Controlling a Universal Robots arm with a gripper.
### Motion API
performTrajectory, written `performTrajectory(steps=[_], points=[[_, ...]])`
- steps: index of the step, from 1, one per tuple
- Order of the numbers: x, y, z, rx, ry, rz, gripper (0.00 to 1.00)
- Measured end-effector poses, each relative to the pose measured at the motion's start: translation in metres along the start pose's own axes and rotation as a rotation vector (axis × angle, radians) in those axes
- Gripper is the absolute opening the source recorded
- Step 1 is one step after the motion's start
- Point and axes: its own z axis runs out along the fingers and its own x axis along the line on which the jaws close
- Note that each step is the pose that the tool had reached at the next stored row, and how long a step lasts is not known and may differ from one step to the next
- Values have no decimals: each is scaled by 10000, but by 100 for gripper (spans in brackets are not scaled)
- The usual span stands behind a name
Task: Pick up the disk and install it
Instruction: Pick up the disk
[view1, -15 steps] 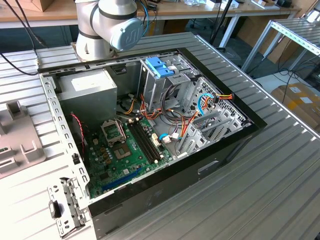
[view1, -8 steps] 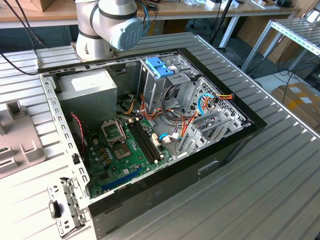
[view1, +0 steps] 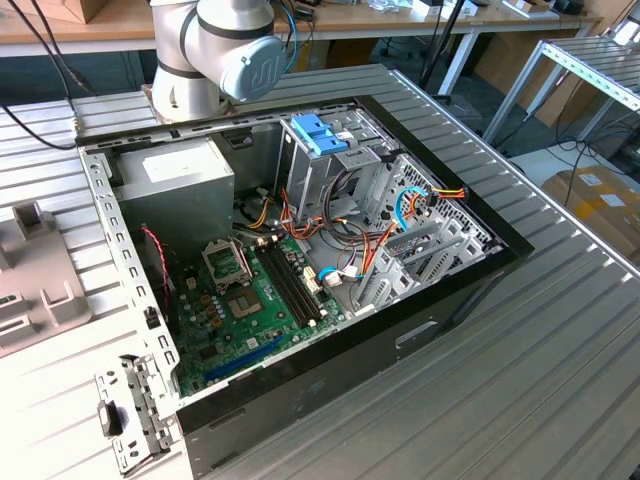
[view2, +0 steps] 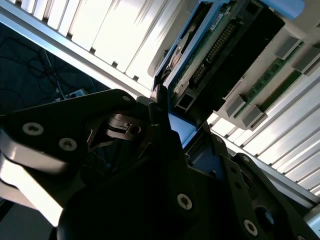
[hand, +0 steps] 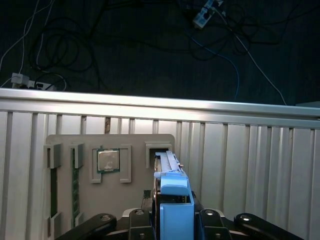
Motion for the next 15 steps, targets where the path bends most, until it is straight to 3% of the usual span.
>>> performTrajectory(steps=[15], points=[[-1, 1, -36, 0, -11, 0, 37]])
